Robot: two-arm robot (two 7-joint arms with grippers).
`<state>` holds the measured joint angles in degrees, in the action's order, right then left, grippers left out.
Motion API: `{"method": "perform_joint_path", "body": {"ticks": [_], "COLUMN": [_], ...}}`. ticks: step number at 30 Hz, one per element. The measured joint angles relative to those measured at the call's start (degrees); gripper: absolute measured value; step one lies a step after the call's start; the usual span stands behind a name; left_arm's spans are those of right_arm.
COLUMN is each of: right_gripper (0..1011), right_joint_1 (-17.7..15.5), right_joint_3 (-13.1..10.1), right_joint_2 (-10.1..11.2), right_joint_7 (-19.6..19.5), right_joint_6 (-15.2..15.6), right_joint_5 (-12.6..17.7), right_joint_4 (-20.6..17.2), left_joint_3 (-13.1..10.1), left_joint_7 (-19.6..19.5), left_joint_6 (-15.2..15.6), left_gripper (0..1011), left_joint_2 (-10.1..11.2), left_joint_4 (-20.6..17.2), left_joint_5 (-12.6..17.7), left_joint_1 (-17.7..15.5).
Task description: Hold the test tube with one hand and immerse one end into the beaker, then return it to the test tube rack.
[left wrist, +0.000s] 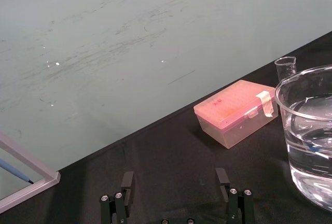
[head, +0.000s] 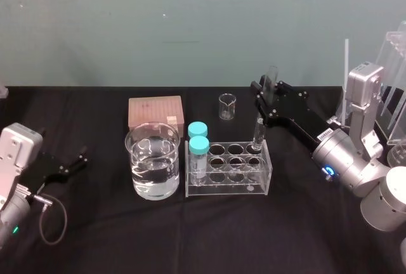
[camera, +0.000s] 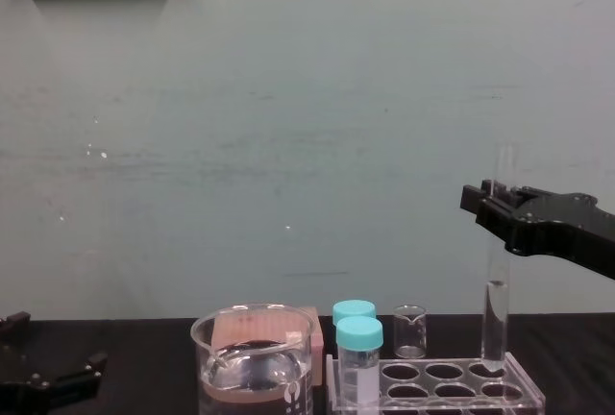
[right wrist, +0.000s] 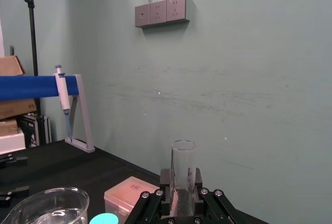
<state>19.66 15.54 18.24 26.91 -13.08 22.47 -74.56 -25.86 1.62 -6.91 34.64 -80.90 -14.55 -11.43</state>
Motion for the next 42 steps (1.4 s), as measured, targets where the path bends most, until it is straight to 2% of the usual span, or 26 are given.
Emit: {"method": "perform_joint_path", "body": {"ticks": [26, 42], "right_gripper": [230, 230], "right_joint_1": [3.0, 3.5], "right_joint_3": [0.7, 0.8], "right_joint_2": [-1.8, -2.3], "right_joint_7": [2.1, 2.5], "right_joint_6": [-2.0, -3.0], "right_joint_5": [-0.1, -0.1], "right_joint_4": [6.2, 8.9], "left_joint_3": [0.0, 0.0], "left_joint_7": [0.0, 0.0], "left_joint_6": [0.0, 0.0], "left_gripper": [1000, 1000], "left_joint_2": [0.0, 0.0], "left_joint_4": [0.0, 0.0], "left_joint_5": [0.0, 0.0], "left_joint_1": [0.0, 0.0]}}
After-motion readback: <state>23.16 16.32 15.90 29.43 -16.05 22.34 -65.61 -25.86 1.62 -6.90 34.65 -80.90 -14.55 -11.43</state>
